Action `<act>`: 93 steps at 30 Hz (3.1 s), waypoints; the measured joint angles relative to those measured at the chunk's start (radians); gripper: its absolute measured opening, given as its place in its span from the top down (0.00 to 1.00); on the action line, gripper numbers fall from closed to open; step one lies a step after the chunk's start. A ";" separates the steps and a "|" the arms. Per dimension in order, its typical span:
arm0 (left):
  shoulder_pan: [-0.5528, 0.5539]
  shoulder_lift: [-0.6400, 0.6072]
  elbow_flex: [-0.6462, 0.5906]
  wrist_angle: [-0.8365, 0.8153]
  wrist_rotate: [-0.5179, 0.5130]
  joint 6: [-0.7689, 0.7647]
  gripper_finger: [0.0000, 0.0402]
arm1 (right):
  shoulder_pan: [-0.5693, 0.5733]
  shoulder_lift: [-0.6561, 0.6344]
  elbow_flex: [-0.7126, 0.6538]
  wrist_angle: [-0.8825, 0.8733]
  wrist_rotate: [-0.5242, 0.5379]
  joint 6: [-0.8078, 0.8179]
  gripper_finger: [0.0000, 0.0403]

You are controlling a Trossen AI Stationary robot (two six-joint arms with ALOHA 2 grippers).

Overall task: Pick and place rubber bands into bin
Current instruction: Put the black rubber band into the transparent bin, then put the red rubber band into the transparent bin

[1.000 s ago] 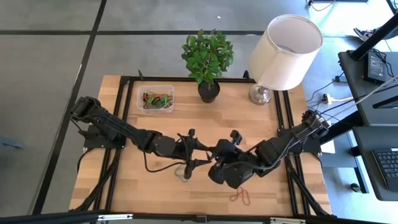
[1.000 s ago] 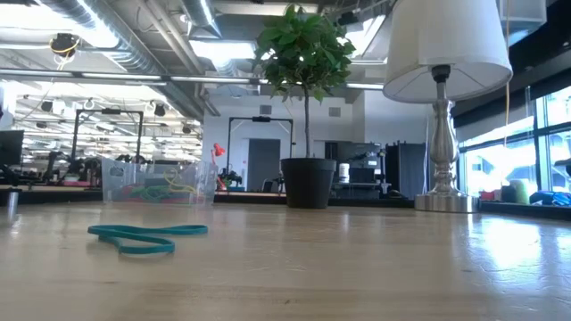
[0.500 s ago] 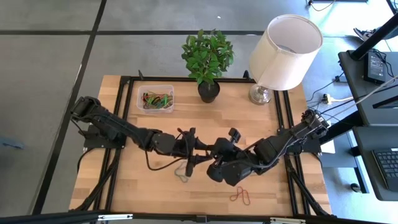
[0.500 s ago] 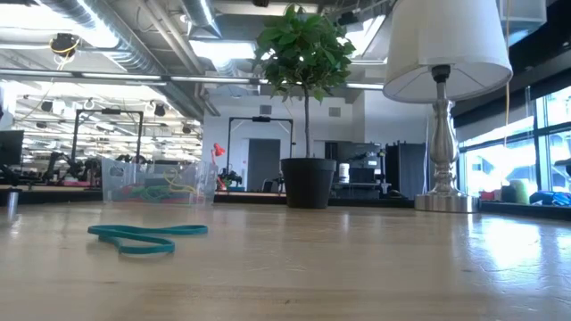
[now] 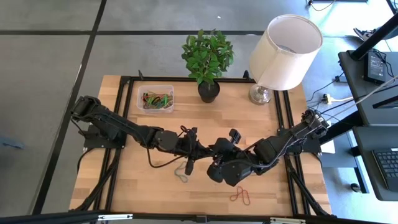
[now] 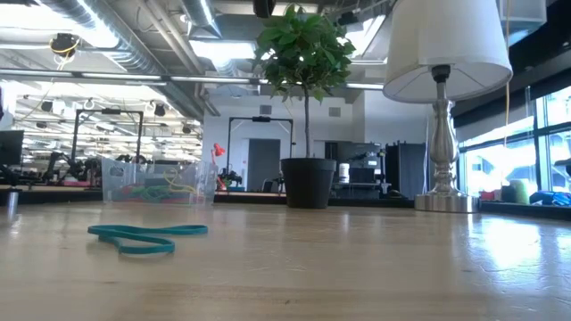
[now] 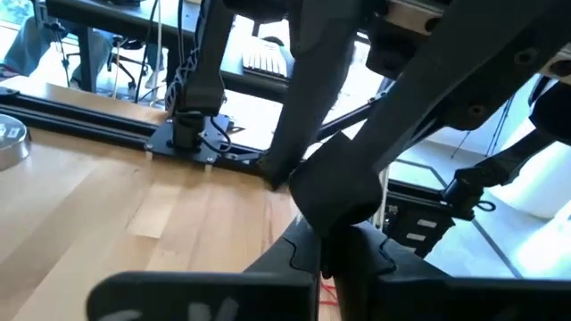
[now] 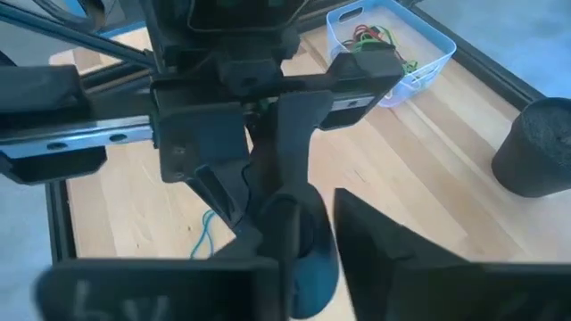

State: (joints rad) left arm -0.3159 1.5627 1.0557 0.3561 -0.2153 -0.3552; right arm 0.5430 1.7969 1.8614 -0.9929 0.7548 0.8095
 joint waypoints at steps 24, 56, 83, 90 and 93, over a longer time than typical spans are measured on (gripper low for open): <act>0.336 -0.383 0.001 -1.116 -0.266 -0.136 0.99 | 0.006 -0.013 -0.053 -0.333 -0.079 0.315 0.56; 1.040 -0.272 -0.174 -1.239 -0.050 0.034 0.60 | 0.005 -0.012 -0.171 -0.141 -0.113 0.360 0.56; 0.398 -0.431 -0.172 -0.958 0.028 0.063 0.82 | 0.266 -0.371 -0.929 0.270 -0.504 0.204 0.86; 0.228 -0.425 -0.172 -0.863 0.032 0.237 0.87 | 0.332 -0.339 -1.062 0.539 -0.572 0.064 0.85; 0.172 -0.426 -0.172 -0.842 0.015 0.212 0.88 | 0.333 -0.315 -1.068 0.596 -0.570 -0.007 0.81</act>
State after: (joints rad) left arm -0.1441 1.1370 0.8837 -0.4862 -0.2007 -0.1431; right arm 0.8761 1.4815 0.7937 -0.3969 0.1844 0.8023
